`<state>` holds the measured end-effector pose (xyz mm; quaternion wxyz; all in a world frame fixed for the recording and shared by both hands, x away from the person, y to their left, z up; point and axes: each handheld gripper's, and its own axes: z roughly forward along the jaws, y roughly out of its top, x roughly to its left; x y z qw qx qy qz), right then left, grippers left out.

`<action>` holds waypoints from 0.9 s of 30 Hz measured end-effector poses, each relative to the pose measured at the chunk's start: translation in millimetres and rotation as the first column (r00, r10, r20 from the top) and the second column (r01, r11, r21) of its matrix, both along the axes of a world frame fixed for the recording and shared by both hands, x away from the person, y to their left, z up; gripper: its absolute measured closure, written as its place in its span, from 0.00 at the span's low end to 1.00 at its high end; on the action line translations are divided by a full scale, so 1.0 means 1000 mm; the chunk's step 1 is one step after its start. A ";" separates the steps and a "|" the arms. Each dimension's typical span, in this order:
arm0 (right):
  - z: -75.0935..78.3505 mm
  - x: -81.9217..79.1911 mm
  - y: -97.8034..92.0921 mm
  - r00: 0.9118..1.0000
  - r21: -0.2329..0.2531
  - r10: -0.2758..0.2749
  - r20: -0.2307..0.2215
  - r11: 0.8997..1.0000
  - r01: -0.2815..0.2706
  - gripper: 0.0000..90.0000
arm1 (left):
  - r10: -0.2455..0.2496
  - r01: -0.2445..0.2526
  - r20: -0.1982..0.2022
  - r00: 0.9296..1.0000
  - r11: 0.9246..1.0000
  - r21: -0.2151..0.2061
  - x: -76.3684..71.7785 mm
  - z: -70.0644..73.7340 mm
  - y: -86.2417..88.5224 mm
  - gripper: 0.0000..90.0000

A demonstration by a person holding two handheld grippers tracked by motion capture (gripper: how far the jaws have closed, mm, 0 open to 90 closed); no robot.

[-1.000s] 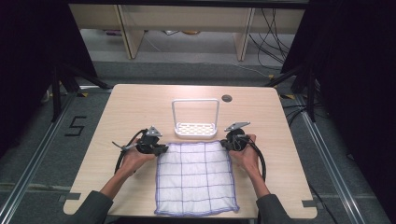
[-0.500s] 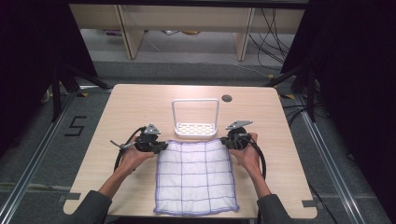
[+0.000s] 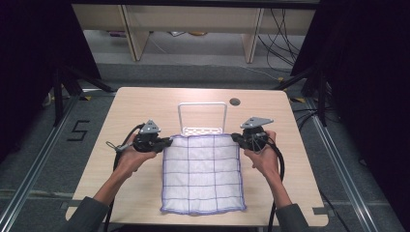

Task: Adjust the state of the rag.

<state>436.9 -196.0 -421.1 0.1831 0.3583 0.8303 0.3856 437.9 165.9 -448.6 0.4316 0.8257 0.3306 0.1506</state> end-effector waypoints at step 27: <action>-0.024 -0.127 -0.023 0.992 -0.007 0.127 -0.016 0.992 -0.127 0.98 | -0.200 0.200 -0.004 0.980 0.978 0.066 -0.129 -0.026 0.008 0.94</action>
